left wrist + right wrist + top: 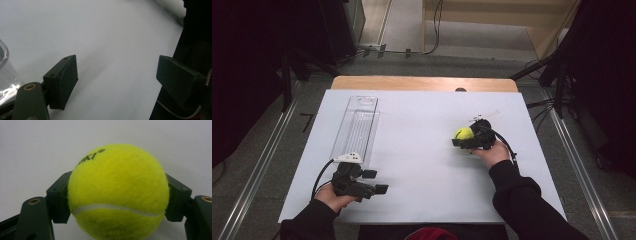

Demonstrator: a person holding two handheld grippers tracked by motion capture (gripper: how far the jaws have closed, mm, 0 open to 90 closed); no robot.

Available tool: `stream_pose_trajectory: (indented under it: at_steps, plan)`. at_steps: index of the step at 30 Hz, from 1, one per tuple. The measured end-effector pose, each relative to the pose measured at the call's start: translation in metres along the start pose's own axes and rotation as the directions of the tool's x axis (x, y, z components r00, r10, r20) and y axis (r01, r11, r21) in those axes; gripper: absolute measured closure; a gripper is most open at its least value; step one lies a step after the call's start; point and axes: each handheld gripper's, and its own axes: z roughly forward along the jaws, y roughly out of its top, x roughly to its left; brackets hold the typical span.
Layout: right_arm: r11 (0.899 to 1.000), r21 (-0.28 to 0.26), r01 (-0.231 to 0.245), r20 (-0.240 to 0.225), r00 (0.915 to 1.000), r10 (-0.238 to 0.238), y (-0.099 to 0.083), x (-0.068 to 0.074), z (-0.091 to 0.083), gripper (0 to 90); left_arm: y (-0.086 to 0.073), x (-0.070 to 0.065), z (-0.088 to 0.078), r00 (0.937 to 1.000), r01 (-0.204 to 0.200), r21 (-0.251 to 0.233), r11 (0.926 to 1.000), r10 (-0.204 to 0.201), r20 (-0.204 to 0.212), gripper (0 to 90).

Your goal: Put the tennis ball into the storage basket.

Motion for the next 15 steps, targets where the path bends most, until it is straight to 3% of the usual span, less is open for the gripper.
stream_pose_trajectory:
  at_steps: [15]
  plan:
    - [0.999,-0.018,0.049,-0.030,0.9983,-0.050,0.003,0.015,-0.009,23.0,0.000,0.000,0.000,1.0000,-0.001,0.002,1.0000,0.001,-0.001,17.8]
